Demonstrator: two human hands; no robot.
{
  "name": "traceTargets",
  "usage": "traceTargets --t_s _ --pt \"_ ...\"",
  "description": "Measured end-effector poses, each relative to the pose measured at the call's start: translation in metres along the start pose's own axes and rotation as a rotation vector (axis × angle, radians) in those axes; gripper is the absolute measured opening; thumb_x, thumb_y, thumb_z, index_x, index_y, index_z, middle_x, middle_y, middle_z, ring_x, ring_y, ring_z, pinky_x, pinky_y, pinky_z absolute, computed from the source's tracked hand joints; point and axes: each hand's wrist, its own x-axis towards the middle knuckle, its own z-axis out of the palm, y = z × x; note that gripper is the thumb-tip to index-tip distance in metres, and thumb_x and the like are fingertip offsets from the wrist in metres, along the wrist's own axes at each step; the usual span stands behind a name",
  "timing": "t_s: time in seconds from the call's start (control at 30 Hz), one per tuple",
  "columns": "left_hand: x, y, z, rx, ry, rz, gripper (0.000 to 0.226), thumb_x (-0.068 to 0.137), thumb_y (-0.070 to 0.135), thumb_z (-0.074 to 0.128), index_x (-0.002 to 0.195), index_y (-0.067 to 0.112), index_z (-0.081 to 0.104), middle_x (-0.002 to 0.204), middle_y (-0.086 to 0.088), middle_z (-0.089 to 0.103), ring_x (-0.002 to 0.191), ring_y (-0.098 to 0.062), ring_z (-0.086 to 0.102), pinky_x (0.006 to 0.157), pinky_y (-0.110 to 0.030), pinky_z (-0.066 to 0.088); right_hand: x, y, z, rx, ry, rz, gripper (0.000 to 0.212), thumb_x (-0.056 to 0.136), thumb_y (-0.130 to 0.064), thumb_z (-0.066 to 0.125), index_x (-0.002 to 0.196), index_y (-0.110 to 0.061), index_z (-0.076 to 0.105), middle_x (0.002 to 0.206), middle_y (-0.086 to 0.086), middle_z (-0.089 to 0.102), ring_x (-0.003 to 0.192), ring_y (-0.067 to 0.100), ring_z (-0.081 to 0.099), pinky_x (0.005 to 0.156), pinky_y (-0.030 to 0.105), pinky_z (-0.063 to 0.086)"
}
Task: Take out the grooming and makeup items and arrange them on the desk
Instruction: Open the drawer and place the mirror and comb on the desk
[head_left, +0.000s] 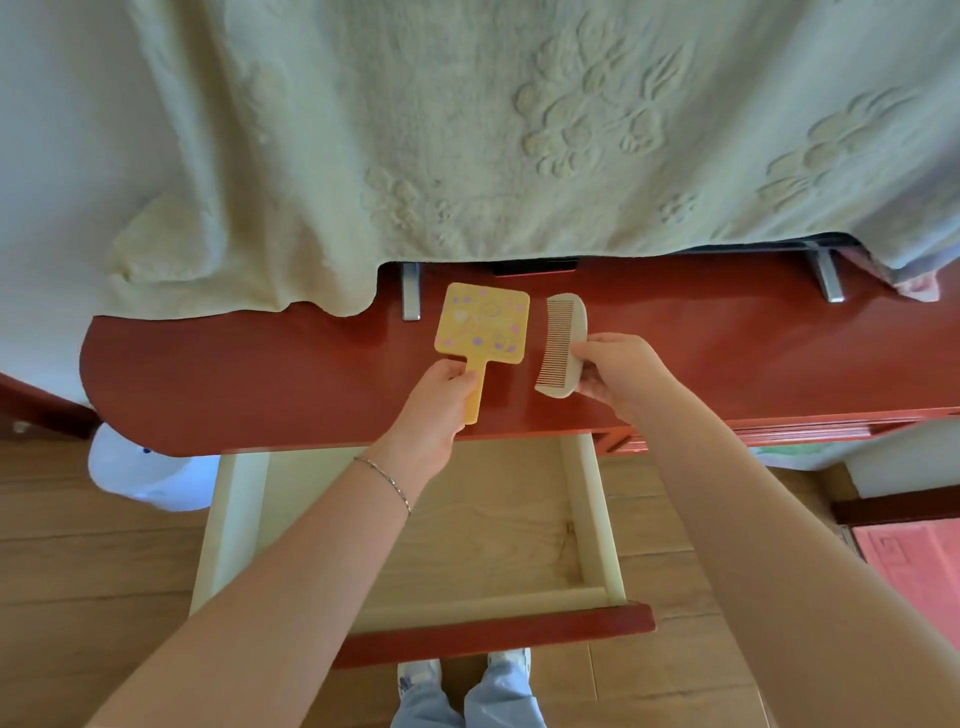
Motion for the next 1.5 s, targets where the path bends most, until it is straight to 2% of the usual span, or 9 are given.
traceTargets --t_s 0.2,0.43,0.53,0.7,0.83,0.93,1.07,1.33,1.5 --pt "0.030 -0.003 0.017 -0.131 0.040 -0.079 0.017 0.093 0.012 0.050 0.077 0.016 0.046 0.075 0.001 0.042 0.064 -0.011 0.039 0.070 -0.024 0.040 0.022 -0.004 0.009 -0.094 -0.060 0.027 0.027 0.089 0.009 0.044 0.113 0.006 0.056 0.104 0.019 0.063 0.080 0.022 0.064 0.051 0.023 0.057" --pt "0.055 -0.005 0.025 -0.250 0.142 -0.129 0.004 0.092 0.015 0.054 0.090 0.013 0.052 0.088 -0.001 0.051 0.080 -0.012 0.049 0.084 -0.029 0.046 0.048 0.001 0.016 -0.273 -0.006 -0.030 0.019 0.087 0.007 0.045 0.083 -0.005 0.060 0.094 0.013 0.065 0.080 0.024 0.065 0.074 0.036 0.057" --pt "0.058 -0.007 0.026 -0.133 0.212 -0.084 0.007 0.093 0.019 0.053 0.097 0.013 0.054 0.095 -0.002 0.055 0.085 -0.015 0.052 0.086 -0.034 0.048 0.058 0.002 0.016 -0.370 0.022 -0.044 0.024 0.085 0.004 0.047 0.077 -0.014 0.059 0.098 0.013 0.068 0.085 0.026 0.068 0.076 0.040 0.059" --pt "0.057 -0.014 0.023 0.436 0.319 0.142 0.029 0.093 0.029 0.049 0.116 0.012 0.053 0.094 0.003 0.054 0.072 -0.009 0.051 0.058 -0.023 0.042 0.062 0.002 0.012 -0.662 0.071 -0.160 0.033 0.083 -0.009 0.048 0.115 -0.017 0.055 0.107 0.007 0.066 0.081 0.027 0.069 0.074 0.041 0.058" --pt "0.055 -0.014 0.025 0.712 0.279 0.186 0.032 0.095 0.028 0.044 0.120 0.009 0.048 0.097 -0.004 0.060 0.087 -0.022 0.057 0.070 -0.028 0.040 0.054 0.000 0.014 -0.925 0.070 -0.276 0.070 0.082 -0.007 0.039 0.142 -0.041 0.025 0.096 0.003 0.062 0.074 0.026 0.062 0.051 0.027 0.045" --pt "0.055 -0.011 0.027 0.806 0.261 0.178 0.029 0.096 0.025 0.042 0.118 0.006 0.045 0.103 -0.010 0.061 0.086 -0.026 0.056 0.069 -0.031 0.039 0.049 0.003 0.018 -1.130 0.039 -0.266 0.079 0.083 -0.003 0.034 0.142 -0.052 0.014 0.089 0.004 0.058 0.068 0.022 0.056 0.051 0.029 0.042" --pt "0.054 -0.011 0.032 0.904 0.275 0.200 0.027 0.097 0.024 0.041 0.115 0.004 0.043 0.104 -0.017 0.061 0.093 -0.034 0.059 0.070 -0.035 0.039 0.049 0.012 0.020 -1.330 0.065 -0.331 0.067 0.090 -0.009 0.035 0.144 -0.044 0.020 0.116 0.007 0.054 0.089 0.028 0.053 0.064 0.034 0.040" --pt "0.051 -0.012 0.034 0.997 0.298 0.238 0.030 0.097 0.025 0.043 0.116 0.002 0.043 0.109 -0.015 0.060 0.097 -0.034 0.059 0.072 -0.036 0.039 0.040 0.029 0.015 -1.177 0.115 -0.455 0.057 0.091 -0.013 0.035 0.143 -0.036 0.027 0.112 0.009 0.053 0.080 0.028 0.049 0.063 0.034 0.043" --pt "0.054 -0.016 0.033 1.033 0.318 0.245 0.029 0.096 0.023 0.045 0.115 0.002 0.044 0.104 -0.015 0.062 0.094 -0.036 0.060 0.070 -0.037 0.042 0.021 0.053 0.019 -1.224 0.087 -0.623 0.052 0.092 -0.017 0.038 0.142 -0.034 0.033 0.112 0.007 0.052 0.096 0.028 0.052 0.064 0.033 0.042"
